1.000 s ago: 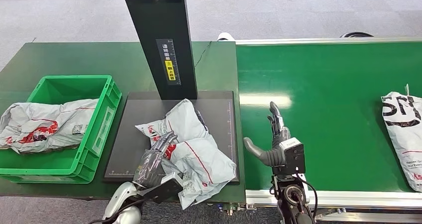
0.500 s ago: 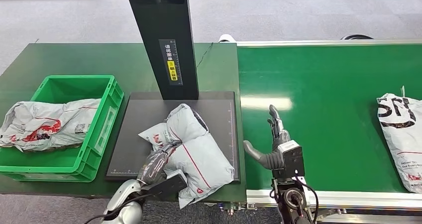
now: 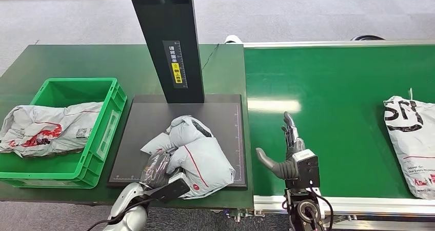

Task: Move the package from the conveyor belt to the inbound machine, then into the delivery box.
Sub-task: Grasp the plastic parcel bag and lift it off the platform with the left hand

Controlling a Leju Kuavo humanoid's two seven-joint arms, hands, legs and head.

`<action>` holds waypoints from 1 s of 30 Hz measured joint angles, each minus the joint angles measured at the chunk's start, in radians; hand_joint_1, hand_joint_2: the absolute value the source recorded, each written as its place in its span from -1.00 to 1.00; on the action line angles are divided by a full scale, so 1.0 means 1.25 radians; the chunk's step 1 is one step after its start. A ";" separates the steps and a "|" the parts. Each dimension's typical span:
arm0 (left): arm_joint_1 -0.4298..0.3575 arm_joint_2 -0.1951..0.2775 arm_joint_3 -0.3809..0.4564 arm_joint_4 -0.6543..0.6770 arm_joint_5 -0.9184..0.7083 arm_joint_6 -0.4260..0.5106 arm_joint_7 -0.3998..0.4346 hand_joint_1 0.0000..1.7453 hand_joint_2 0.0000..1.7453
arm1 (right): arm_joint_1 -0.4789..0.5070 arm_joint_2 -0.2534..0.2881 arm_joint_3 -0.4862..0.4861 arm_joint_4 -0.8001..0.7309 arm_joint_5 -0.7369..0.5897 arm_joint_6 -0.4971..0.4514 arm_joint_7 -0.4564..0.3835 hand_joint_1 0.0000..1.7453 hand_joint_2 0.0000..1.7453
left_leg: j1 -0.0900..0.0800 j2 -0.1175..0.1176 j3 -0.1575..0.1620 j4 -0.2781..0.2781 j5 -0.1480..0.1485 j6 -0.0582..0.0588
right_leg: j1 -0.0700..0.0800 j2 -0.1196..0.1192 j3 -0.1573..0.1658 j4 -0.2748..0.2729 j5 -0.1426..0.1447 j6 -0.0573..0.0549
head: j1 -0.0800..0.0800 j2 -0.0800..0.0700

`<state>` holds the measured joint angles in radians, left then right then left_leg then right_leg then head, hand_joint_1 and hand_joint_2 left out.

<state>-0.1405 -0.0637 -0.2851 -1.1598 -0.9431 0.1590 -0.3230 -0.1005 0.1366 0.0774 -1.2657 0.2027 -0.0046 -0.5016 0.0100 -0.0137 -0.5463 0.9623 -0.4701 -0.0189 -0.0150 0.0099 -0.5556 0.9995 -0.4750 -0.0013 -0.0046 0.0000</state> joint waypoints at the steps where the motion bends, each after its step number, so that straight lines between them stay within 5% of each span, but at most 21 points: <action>1: 0.003 0.000 0.000 -0.002 0.006 0.020 -0.011 1.00 1.00 | 0.001 0.000 -0.001 -0.002 0.000 0.000 0.000 -1.00 1.00 | 0.000 0.000 0.000 0.000 0.000 0.000 | 0.000 0.000 0.000 0.000 0.000 0.000 | 0.000 0.000; 19: 0.050 0.011 0.008 -0.185 0.088 0.399 -0.238 1.00 1.00 | -0.004 -0.006 -0.003 -0.006 -0.022 0.006 0.005 -1.00 1.00 | 0.000 0.001 -0.005 0.000 0.000 0.000 | 0.000 0.000 -0.004 0.000 0.000 0.000 | 0.000 0.000; 30: 0.047 0.015 0.161 -0.283 0.052 0.418 -0.278 1.00 1.00 | 0.000 -0.013 0.003 -0.006 -0.036 -0.008 -0.001 -1.00 1.00 | 0.000 0.001 -0.004 0.000 0.000 0.000 | 0.000 0.000 -0.005 0.000 0.000 0.000 | 0.000 0.000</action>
<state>-0.0812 -0.0445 -0.0835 -1.5129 -0.8784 0.6821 -0.6707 -0.1007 0.1209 0.0808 -1.2735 0.1580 -0.0143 -0.5029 0.0101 -0.0127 -0.5519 0.9627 -0.4701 -0.0189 -0.0148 0.0105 -0.5617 0.9997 -0.4749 -0.0014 -0.0044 0.0000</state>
